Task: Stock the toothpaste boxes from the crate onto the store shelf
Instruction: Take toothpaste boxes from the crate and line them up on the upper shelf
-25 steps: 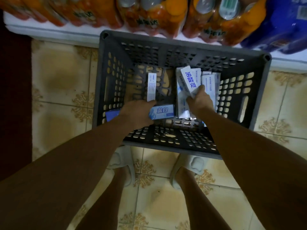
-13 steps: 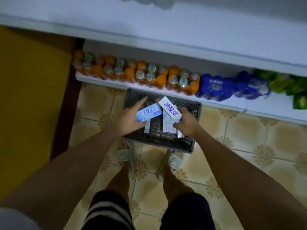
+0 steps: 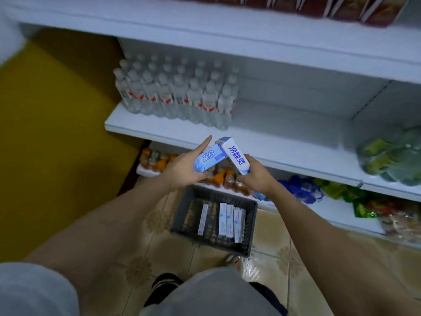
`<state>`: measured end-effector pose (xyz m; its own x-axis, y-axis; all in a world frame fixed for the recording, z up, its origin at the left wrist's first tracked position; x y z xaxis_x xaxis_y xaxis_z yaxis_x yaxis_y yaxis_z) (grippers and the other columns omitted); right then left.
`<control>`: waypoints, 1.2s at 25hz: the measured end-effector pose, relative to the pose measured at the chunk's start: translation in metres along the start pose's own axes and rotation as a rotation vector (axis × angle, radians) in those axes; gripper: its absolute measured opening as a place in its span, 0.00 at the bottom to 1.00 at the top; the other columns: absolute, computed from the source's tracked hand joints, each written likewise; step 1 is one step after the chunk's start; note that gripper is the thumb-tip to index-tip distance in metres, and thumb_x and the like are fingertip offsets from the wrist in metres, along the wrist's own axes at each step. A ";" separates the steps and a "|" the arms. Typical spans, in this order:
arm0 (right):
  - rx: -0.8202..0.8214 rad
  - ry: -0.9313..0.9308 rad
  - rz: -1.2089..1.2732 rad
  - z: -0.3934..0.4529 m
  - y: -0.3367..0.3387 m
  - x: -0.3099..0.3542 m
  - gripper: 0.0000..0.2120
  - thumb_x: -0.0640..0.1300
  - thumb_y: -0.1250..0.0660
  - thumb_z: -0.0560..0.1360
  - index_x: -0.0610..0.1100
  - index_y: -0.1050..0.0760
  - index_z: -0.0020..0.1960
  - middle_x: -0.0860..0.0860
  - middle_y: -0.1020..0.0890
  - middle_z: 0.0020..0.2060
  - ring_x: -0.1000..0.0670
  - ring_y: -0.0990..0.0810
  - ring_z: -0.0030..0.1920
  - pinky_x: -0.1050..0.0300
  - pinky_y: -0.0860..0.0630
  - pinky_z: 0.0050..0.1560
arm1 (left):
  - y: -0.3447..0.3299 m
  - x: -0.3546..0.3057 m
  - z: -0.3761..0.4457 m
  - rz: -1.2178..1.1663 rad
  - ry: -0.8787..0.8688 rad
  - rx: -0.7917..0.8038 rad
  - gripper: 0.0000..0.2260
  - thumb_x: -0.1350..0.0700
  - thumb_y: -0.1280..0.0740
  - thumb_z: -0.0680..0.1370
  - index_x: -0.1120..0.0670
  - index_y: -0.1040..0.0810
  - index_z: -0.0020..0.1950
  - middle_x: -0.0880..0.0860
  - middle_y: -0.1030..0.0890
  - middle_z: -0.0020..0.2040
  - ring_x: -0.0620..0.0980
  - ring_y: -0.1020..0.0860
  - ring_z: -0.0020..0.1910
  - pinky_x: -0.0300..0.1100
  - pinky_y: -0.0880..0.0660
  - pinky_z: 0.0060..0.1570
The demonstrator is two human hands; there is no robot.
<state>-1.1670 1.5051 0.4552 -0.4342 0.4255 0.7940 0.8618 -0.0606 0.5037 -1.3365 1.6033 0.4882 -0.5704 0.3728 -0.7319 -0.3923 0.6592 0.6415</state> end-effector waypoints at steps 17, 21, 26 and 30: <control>-0.045 0.093 -0.334 -0.092 0.056 0.159 0.24 0.38 0.30 0.70 0.47 0.29 0.65 0.50 0.21 0.57 0.47 0.22 0.53 0.53 0.27 0.53 | 0.135 -0.100 -0.087 0.378 -0.248 -0.014 0.24 0.55 0.31 0.71 0.41 0.38 0.62 0.50 0.21 0.46 0.54 0.22 0.36 0.49 0.28 0.33; -0.145 0.216 -0.277 -0.105 0.111 0.228 0.19 0.39 0.30 0.70 0.53 0.29 0.58 0.53 0.20 0.51 0.49 0.20 0.48 0.56 0.25 0.49 | 0.219 -0.168 -0.087 0.517 -0.316 -0.226 0.22 0.43 0.31 0.74 0.45 0.40 0.59 0.48 0.21 0.49 0.54 0.21 0.41 0.52 0.23 0.39; -0.288 0.358 -0.231 -0.120 0.195 0.312 0.24 0.63 0.30 0.70 0.53 0.27 0.61 0.55 0.18 0.52 0.53 0.18 0.47 0.54 0.21 0.49 | 0.313 -0.267 -0.090 0.667 -0.382 -0.487 0.24 0.32 0.37 0.74 0.47 0.36 0.60 0.49 0.20 0.52 0.53 0.21 0.46 0.48 0.23 0.46; -0.363 0.469 -0.255 -0.138 0.256 0.378 0.29 0.72 0.35 0.67 0.53 0.27 0.59 0.55 0.18 0.49 0.52 0.17 0.47 0.50 0.20 0.52 | 0.372 -0.340 -0.100 0.713 -0.459 -0.627 0.22 0.34 0.38 0.74 0.47 0.33 0.60 0.49 0.21 0.51 0.53 0.21 0.46 0.50 0.23 0.47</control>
<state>-1.1467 1.5258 0.9307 -0.7533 0.0318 0.6569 0.6082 -0.3463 0.7142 -1.3607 1.6568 0.9984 -0.5395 0.8390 -0.0716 -0.4514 -0.2164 0.8657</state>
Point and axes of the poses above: each hand's wrist, its own z-axis towards the middle knuckle, its own y-axis out of the back of the hand, x = y × z, the point moved 9 cm from there along z, towards the middle knuckle
